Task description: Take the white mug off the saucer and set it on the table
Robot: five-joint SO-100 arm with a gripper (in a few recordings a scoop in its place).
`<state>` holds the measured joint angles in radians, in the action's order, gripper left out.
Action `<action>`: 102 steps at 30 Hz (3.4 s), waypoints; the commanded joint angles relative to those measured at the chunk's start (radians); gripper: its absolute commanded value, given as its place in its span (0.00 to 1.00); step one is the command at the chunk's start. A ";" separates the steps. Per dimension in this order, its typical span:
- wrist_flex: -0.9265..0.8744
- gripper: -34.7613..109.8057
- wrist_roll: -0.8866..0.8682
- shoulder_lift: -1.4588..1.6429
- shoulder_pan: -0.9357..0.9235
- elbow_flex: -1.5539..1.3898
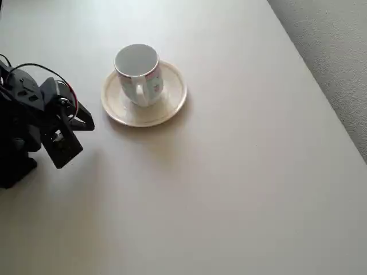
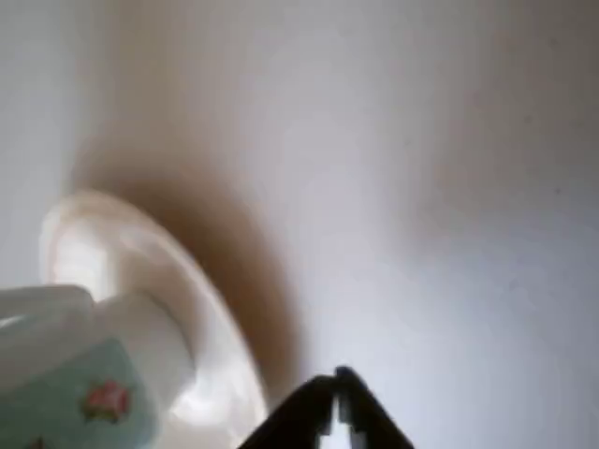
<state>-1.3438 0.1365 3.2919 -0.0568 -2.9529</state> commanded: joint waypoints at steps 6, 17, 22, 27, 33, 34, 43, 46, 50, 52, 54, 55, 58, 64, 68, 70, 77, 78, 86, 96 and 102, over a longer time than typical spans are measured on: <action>0.000 0.23 0.003 0.003 0.006 0.003; 0.000 0.23 0.003 0.003 0.006 0.003; 0.000 0.23 0.011 0.003 0.018 0.003; 0.052 0.23 0.112 0.003 0.008 -0.008; 0.176 0.32 0.229 0.002 -0.164 0.031; 0.167 0.34 0.270 0.002 -0.175 0.060; -0.092 0.38 0.166 -0.518 0.058 0.723; -0.210 0.38 0.103 -0.816 0.110 1.035; -0.321 0.38 0.061 -1.129 0.156 1.342; -0.314 0.38 0.061 -1.229 0.156 1.394; -0.295 0.38 0.064 -1.312 0.156 1.407; -0.284 0.38 0.064 -1.348 0.155 1.407; -0.253 0.38 0.063 -1.445 0.155 1.393; -0.150 0.38 0.061 -1.523 0.160 1.302; -0.089 0.38 0.055 -1.546 0.184 1.252; -0.060 0.38 0.049 -1.562 0.196 1.233; 0.029 0.38 0.037 -1.637 0.232 1.184; 0.041 0.38 0.035 -1.649 0.235 1.177; 0.107 0.31 0.034 -1.735 0.232 1.166; 0.114 0.23 0.020 -1.703 0.229 1.175; 0.069 0.23 0.015 -1.588 0.222 1.180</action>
<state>-1.2425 0.1641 1.6030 0.1733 -1.7902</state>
